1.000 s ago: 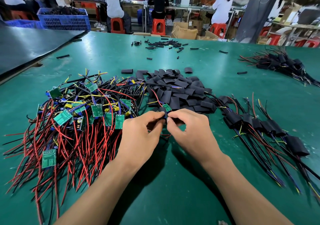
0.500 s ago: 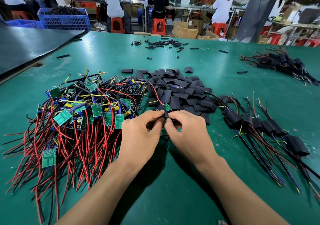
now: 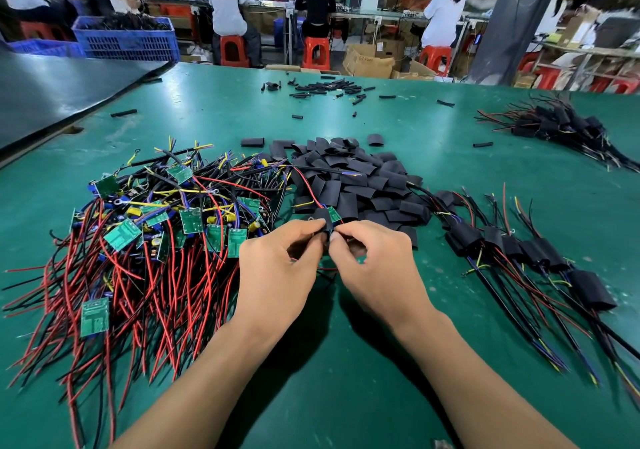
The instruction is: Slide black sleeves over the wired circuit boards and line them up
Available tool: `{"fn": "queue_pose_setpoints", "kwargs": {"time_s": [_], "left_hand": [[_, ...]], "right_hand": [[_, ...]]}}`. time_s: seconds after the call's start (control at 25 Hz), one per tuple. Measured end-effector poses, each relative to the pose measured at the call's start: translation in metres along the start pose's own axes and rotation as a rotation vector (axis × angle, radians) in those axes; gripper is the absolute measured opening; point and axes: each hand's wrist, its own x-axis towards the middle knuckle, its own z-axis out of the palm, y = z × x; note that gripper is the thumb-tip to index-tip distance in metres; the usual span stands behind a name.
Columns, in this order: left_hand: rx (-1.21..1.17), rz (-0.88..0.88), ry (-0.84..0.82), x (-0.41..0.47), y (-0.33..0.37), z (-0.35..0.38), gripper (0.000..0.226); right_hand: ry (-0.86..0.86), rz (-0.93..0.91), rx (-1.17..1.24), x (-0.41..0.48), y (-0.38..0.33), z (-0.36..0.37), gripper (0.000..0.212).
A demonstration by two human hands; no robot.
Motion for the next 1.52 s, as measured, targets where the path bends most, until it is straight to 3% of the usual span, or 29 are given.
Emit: {"fn": "queue_pose_setpoints", "kwargs": {"time_s": [0.24,0.48,0.72,1.0,1.32,1.52], "left_hand": [[-0.021,-0.037,-0.012,-0.001,0.002,0.000,0.021],[-0.079,-0.066,-0.012,-0.001,0.004,0.002,0.023],[-0.103,-0.082,-0.002,0.000,0.006,0.001,0.023],[-0.129,-0.108,0.005,0.000,0.008,0.002,0.027],[-0.100,-0.084,-0.007,0.002,0.007,0.001,0.029],[-0.257,-0.195,0.023,0.011,0.003,-0.005,0.018]], "right_hand": [[-0.001,0.042,-0.010,0.000,-0.001,0.003,0.014],[-0.025,-0.055,-0.091,0.002,0.000,-0.002,0.011],[-0.024,-0.023,-0.033,0.000,-0.001,-0.003,0.018],[0.039,0.011,0.003,0.001,-0.006,0.000,0.008],[-0.090,-0.125,-0.166,0.006,-0.005,-0.012,0.010],[-0.116,0.040,0.021,0.004,-0.003,-0.010,0.009]]}}
